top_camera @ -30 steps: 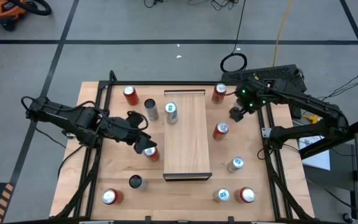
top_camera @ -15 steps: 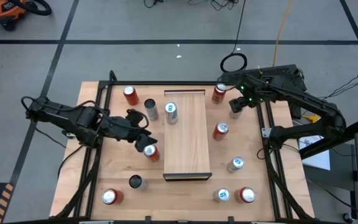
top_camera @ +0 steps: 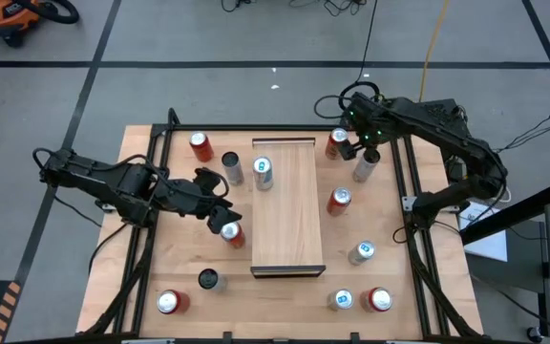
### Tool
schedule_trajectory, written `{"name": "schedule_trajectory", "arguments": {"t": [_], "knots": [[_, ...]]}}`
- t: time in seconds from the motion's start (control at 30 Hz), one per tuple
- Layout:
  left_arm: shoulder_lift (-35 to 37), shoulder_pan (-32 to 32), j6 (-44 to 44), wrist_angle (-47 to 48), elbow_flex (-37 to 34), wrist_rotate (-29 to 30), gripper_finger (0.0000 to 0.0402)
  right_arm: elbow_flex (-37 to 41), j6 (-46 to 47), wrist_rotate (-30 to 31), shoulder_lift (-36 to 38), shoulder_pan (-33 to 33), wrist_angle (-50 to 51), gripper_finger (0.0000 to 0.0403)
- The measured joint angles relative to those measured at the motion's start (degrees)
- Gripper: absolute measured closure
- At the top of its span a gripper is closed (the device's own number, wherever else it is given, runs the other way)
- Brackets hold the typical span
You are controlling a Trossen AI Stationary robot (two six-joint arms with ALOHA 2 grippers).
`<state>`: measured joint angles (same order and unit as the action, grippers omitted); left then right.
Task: Place canned beverage on shelf
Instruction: Put the top right white and yellow soda can on the shelf
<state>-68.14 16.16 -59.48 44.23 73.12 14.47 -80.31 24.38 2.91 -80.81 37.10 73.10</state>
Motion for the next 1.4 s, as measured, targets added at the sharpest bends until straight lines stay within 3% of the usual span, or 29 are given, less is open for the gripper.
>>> {"name": "schedule_trajectory", "arguments": {"t": [0.17,0.4,1.4], "knots": [[0.0,0.0,0.0,0.0,0.0,1.6,0.0104,0.0,-5.2,0.0,-1.1,2.5,5.8,0.0003],[0.0,0.0,2.3,0.4,0.0,3.4,0.0104,0.0,-9.4,0.0,-1.2,4.8,6.5,0.0003],[0.0,0.0,4.5,1.6,0.0,5.4,0.0104,4.8,-12.0,-3.0,-4.3,5.0,6.6,0.0012]]}}
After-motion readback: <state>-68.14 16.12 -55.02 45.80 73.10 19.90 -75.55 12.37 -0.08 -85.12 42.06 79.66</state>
